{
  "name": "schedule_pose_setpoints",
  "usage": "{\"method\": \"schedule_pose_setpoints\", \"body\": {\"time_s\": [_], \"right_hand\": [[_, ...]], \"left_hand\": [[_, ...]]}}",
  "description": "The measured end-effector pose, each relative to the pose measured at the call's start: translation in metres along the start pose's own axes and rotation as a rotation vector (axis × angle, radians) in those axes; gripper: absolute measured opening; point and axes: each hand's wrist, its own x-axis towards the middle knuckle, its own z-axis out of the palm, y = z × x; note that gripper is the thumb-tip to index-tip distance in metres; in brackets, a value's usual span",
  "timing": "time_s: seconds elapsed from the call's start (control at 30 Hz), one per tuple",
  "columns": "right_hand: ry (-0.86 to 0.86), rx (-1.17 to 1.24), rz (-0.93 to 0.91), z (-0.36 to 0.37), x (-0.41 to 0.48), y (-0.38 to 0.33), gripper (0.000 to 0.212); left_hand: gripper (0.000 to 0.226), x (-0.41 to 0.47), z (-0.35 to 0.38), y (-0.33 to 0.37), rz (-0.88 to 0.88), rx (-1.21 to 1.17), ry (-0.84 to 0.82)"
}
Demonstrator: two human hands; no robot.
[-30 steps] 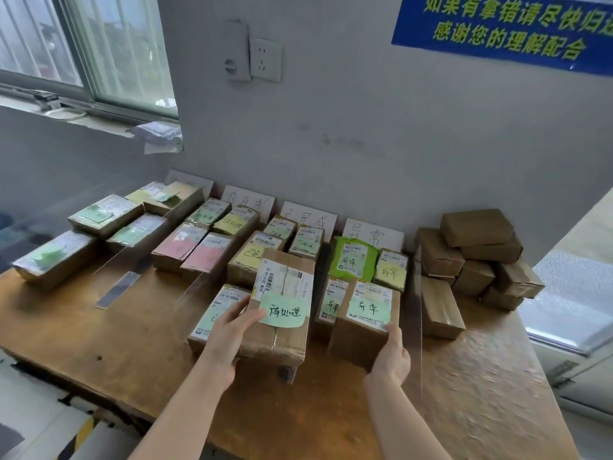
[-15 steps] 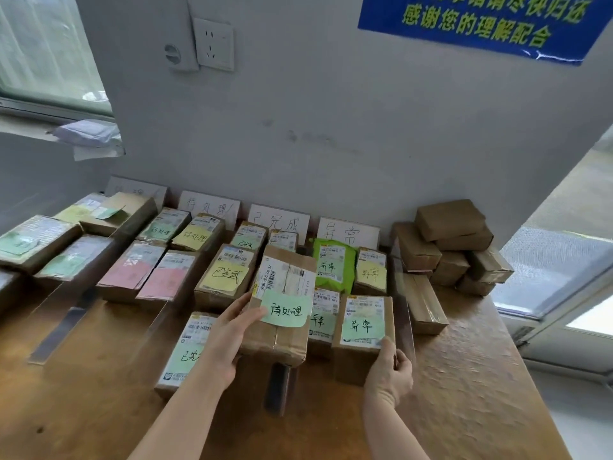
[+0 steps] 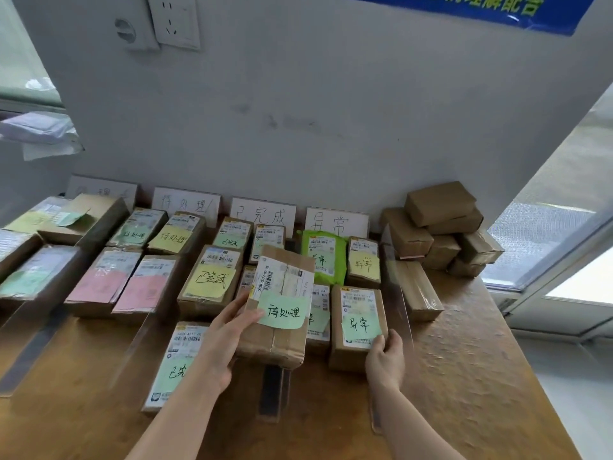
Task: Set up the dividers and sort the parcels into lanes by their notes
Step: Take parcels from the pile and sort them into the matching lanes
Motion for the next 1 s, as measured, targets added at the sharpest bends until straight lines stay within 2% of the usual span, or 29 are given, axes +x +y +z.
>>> {"method": "schedule_pose_setpoints", "body": {"time_s": [0.13,0.2,0.3,0.4,0.7,0.77,0.83,0.9,0.97,1.0], "right_hand": [[-0.089,-0.473,-0.214,0.002,-0.012,-0.007,0.102],[-0.152,-0.671,-0.283,0.003,-0.015,-0.011,0.115],[-0.178,-0.777,-0.298,0.003,-0.012,-0.014,0.111],[-0.15,-0.754,-0.317,0.002,-0.006,-0.018,0.104],[-0.178,-0.834,-0.355,0.005,0.005,-0.026,0.107],[-0.158,-0.779,-0.421,0.005,0.004,-0.027,0.101],[-0.147,-0.616,-0.529,0.004,-0.003,-0.037,0.08],[-0.218,-0.398,-0.587,0.005,-0.014,-0.053,0.061],[-0.379,-0.153,-0.541,0.007,-0.029,-0.072,0.063],[-0.463,-0.036,-0.502,0.009,-0.037,-0.08,0.075]], "left_hand": [[0.049,0.006,0.004,0.004,0.003,0.003,-0.016],[0.05,0.009,0.006,0.005,0.008,0.005,-0.015],[0.05,0.012,0.008,0.007,0.019,0.003,-0.013],[0.048,0.012,0.01,0.008,0.023,0.001,-0.01],[0.047,0.01,0.014,0.007,0.035,-0.018,0.009],[0.048,0.008,0.015,0.006,0.046,-0.028,0.011],[0.049,0.006,0.016,0.006,0.06,-0.04,0.014],[0.05,0.004,0.016,0.005,0.073,-0.061,0.023],[0.052,0.001,0.017,0.005,0.086,-0.09,0.035],[0.054,0.0,0.017,0.005,0.095,-0.104,0.039]]}}
